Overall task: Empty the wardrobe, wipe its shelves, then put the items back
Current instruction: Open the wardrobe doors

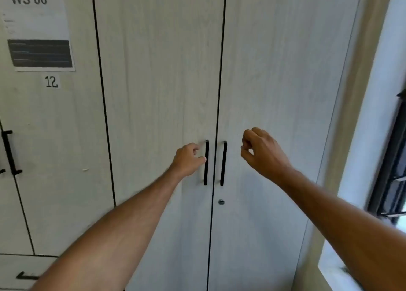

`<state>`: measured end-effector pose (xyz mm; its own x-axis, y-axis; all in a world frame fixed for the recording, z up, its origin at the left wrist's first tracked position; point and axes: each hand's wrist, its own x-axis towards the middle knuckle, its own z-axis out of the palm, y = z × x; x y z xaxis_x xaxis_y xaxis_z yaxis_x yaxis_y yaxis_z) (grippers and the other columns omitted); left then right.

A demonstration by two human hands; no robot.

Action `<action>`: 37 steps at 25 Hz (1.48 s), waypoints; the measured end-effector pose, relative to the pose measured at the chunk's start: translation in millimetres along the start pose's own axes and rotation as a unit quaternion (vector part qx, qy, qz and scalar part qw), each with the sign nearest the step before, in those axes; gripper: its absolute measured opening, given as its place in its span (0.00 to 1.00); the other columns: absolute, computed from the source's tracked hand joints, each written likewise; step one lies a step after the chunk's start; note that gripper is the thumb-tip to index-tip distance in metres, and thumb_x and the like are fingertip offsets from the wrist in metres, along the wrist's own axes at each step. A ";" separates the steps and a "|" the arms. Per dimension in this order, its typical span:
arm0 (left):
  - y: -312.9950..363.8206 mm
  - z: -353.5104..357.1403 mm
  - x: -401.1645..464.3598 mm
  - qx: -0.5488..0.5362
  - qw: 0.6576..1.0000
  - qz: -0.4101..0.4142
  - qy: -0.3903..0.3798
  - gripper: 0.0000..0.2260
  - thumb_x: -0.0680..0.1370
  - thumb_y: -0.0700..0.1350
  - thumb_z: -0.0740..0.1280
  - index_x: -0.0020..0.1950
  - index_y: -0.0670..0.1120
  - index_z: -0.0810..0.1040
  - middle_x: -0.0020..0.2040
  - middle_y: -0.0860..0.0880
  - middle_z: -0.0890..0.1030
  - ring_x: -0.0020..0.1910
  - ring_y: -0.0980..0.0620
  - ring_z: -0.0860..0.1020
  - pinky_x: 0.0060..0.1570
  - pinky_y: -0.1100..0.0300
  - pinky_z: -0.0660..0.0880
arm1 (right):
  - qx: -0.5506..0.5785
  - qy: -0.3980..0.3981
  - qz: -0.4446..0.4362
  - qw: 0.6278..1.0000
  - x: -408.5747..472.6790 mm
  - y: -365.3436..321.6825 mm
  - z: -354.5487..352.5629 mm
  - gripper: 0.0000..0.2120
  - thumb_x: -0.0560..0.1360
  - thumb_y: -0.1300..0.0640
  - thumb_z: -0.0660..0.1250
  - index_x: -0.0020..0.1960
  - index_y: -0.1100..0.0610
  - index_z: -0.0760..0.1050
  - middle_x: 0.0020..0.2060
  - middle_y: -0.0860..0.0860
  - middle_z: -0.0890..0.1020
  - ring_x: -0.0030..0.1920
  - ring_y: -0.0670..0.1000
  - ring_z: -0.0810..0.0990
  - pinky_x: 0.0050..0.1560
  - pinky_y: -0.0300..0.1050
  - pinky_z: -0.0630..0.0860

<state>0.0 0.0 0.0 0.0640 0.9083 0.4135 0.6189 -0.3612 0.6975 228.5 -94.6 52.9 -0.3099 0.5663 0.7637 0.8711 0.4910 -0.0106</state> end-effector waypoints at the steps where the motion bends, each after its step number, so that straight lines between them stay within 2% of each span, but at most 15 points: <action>1: -7.3 8.8 8.8 -0.023 0.999 -0.020 -0.013 0.24 0.76 0.45 0.73 0.70 0.42 0.73 0.64 0.45 0.77 0.62 0.47 0.76 0.60 0.57 0.72 | 0.001 -0.007 0.008 1.000 -1.2 2.0 13.0 0.09 0.77 0.61 0.66 0.43 0.53 0.67 0.39 0.48 0.72 0.39 0.49 0.70 0.38 0.42 0.71; 4: -23.1 39.8 36.9 -0.043 0.998 -0.032 -0.018 0.16 0.74 0.45 0.75 0.59 0.43 0.77 0.51 0.47 0.78 0.51 0.49 0.77 0.50 0.58 0.73 | 0.012 -0.032 0.042 0.999 -8.2 8.0 44.5 0.10 0.77 0.60 0.67 0.42 0.53 0.67 0.38 0.48 0.72 0.38 0.48 0.70 0.38 0.41 0.71; 7: -25.7 67.3 53.7 -0.103 0.994 -0.017 0.045 0.10 0.73 0.44 0.74 0.51 0.42 0.80 0.44 0.47 0.82 0.43 0.51 0.80 0.45 0.59 0.76 | 0.034 -0.024 0.062 0.997 -11.1 16.8 65.0 0.11 0.77 0.60 0.68 0.42 0.52 0.67 0.39 0.49 0.73 0.37 0.49 0.71 0.38 0.42 0.72; 11: -23.1 75.9 45.0 -0.144 0.989 -0.010 0.033 0.09 0.74 0.43 0.73 0.50 0.45 0.75 0.39 0.51 0.77 0.36 0.56 0.75 0.36 0.69 0.71 | 0.039 -0.035 0.077 0.996 -15.8 19.1 70.4 0.12 0.77 0.60 0.69 0.41 0.51 0.66 0.39 0.48 0.73 0.36 0.48 0.71 0.39 0.39 0.69; 16: -10.4 57.0 -9.4 -0.177 0.984 -0.013 0.025 0.10 0.76 0.42 0.72 0.51 0.46 0.72 0.36 0.53 0.73 0.33 0.57 0.72 0.37 0.69 0.71 | 0.055 -0.051 0.068 0.995 -22.9 3.7 63.0 0.09 0.77 0.59 0.69 0.42 0.54 0.69 0.39 0.49 0.74 0.37 0.50 0.73 0.39 0.42 0.72; 18: -6.3 46.4 -48.4 -0.187 0.981 -0.005 0.057 0.11 0.76 0.43 0.73 0.51 0.45 0.72 0.36 0.54 0.72 0.31 0.61 0.71 0.35 0.72 0.70 | 0.064 -0.057 0.056 0.995 -29.6 -5.7 56.9 0.09 0.77 0.59 0.69 0.43 0.55 0.69 0.40 0.50 0.74 0.37 0.51 0.73 0.40 0.41 0.71; 21: -5.2 16.7 -115.5 -0.172 0.972 0.018 0.161 0.16 0.73 0.48 0.77 0.49 0.45 0.72 0.36 0.56 0.71 0.30 0.64 0.71 0.34 0.73 0.68 | 0.078 -0.066 0.041 0.994 -41.6 -19.0 42.3 0.08 0.77 0.60 0.69 0.43 0.55 0.70 0.41 0.50 0.75 0.38 0.51 0.74 0.40 0.38 0.68; 25: -19.7 -44.6 -188.1 -0.061 0.960 -0.010 0.274 0.21 0.70 0.56 0.78 0.47 0.46 0.71 0.35 0.55 0.73 0.30 0.61 0.71 0.30 0.70 0.67 | 0.100 -0.082 0.024 0.991 -54.6 -35.6 34.8 0.08 0.77 0.60 0.69 0.43 0.55 0.70 0.41 0.52 0.75 0.38 0.51 0.73 0.37 0.34 0.66; 27: -36.2 -72.1 -211.4 -0.018 0.945 -0.033 0.324 0.20 0.72 0.55 0.77 0.50 0.45 0.71 0.38 0.51 0.76 0.34 0.55 0.76 0.32 0.66 0.72 | 0.107 -0.095 0.019 0.990 -57.7 -41.3 38.5 0.09 0.76 0.61 0.69 0.42 0.55 0.70 0.40 0.52 0.75 0.37 0.51 0.73 0.37 0.34 0.65; 29: -54.9 -94.8 -229.3 0.012 0.929 -0.064 0.366 0.19 0.75 0.50 0.74 0.58 0.42 0.73 0.49 0.45 0.79 0.45 0.46 0.79 0.43 0.53 0.79 | 0.120 -0.109 0.019 0.987 -60.3 -47.3 44.5 0.10 0.77 0.61 0.69 0.41 0.54 0.69 0.40 0.50 0.74 0.37 0.49 0.72 0.36 0.34 0.65; 30: -62.4 -104.7 -236.2 0.026 0.922 -0.084 0.377 0.21 0.76 0.48 0.72 0.64 0.40 0.71 0.55 0.43 0.78 0.52 0.43 0.79 0.50 0.49 0.79 | 0.125 -0.115 0.018 0.985 -60.1 -50.2 48.8 0.10 0.77 0.61 0.69 0.41 0.53 0.69 0.40 0.50 0.74 0.37 0.48 0.71 0.35 0.34 0.65; 32: -72.3 -121.6 -246.2 0.040 0.912 -0.121 0.390 0.31 0.78 0.46 0.69 0.77 0.39 0.61 0.67 0.39 0.72 0.65 0.40 0.74 0.63 0.45 0.75 | 0.129 -0.124 0.018 0.984 -56.0 -56.5 57.0 0.11 0.77 0.60 0.69 0.41 0.52 0.68 0.40 0.50 0.73 0.37 0.48 0.72 0.34 0.35 0.67; 33: -73.9 -129.2 -250.4 0.043 0.908 -0.133 0.396 0.35 0.78 0.46 0.69 0.80 0.39 0.56 0.72 0.38 0.69 0.70 0.40 0.70 0.67 0.45 0.72 | 0.129 -0.128 0.020 0.983 -52.1 -59.7 61.8 0.11 0.77 0.60 0.69 0.41 0.52 0.68 0.40 0.50 0.73 0.37 0.49 0.72 0.34 0.36 0.67; 35: -76.2 -138.9 -257.0 0.054 0.902 -0.136 0.407 0.39 0.79 0.46 0.69 0.81 0.40 0.49 0.77 0.38 0.62 0.75 0.40 0.63 0.74 0.47 0.64 | 0.126 -0.123 0.030 0.984 -42.1 -60.9 72.4 0.11 0.76 0.61 0.69 0.40 0.53 0.68 0.39 0.50 0.73 0.37 0.50 0.72 0.35 0.38 0.66; 37: -77.4 -146.1 -261.3 0.076 0.893 -0.119 0.426 0.41 0.78 0.46 0.70 0.81 0.40 0.46 0.80 0.39 0.55 0.79 0.41 0.56 0.77 0.47 0.57 | 0.131 -0.100 0.070 0.984 -29.1 -55.3 84.6 0.07 0.75 0.60 0.70 0.43 0.54 0.72 0.42 0.51 0.75 0.40 0.52 0.75 0.39 0.42 0.69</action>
<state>-179.0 -240.2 -76.5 -0.6632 0.4409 0.6048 0.6392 -0.0866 0.7641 157.0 -82.2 -23.3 -0.2854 0.7468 0.6007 0.7909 0.5375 -0.2925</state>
